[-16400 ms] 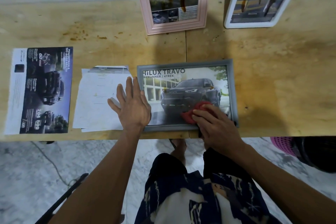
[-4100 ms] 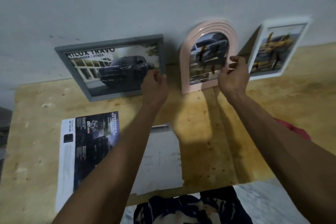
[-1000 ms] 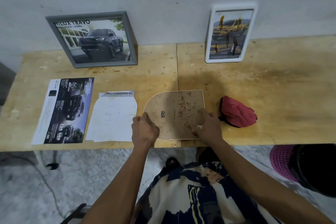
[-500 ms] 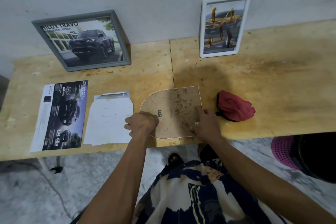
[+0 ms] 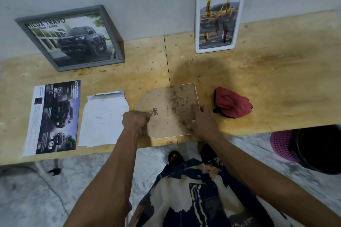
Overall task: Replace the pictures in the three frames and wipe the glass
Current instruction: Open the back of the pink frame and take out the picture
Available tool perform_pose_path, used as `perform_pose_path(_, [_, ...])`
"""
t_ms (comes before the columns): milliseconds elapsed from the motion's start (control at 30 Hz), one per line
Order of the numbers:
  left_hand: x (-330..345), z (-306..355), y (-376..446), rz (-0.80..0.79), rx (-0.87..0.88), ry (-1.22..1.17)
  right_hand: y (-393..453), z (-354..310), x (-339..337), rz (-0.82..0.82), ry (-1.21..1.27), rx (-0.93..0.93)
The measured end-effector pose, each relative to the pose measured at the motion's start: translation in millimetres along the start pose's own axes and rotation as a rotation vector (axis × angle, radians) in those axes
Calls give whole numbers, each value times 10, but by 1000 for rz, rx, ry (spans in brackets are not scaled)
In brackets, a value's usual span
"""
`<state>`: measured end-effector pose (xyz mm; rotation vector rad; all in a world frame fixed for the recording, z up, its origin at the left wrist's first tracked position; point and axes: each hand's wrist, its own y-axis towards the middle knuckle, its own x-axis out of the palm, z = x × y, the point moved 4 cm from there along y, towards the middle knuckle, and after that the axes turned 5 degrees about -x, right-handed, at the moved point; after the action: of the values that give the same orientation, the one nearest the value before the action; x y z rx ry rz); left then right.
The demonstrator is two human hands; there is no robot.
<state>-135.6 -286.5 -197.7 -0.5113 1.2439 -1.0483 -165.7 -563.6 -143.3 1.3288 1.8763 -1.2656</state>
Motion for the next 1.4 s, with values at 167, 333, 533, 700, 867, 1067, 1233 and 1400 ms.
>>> perform_pose_path(167, [-116,125,-409,-48,45,-100,-5,8,-22,-27,53,9])
perform_pose_path(333, [-99,-102,154,-104,27,-162,7,74,-57,-24,234,60])
perform_pose_path(533, [-277,48,-391,-125,43,-186,5,57,-13,-33,165,44])
perform_pose_path(700, [-290,87,-452,-108,80,-175,-9,29,-23,-46,140,45])
perform_pose_path(867, [-347,25,-367,-127,64,-184,-34,-12,-51,-29,123,33])
perform_pose_path(1067, [-373,-28,-225,-128,86,-195,-98,-96,-84,-32,118,36])
perform_pose_path(1233, [-368,18,-321,-169,70,-239,-118,-176,-132,-50,27,10])
perform_pose_path(1400, [-386,28,-418,-241,60,-338,-105,-188,-135,-73,1,21])
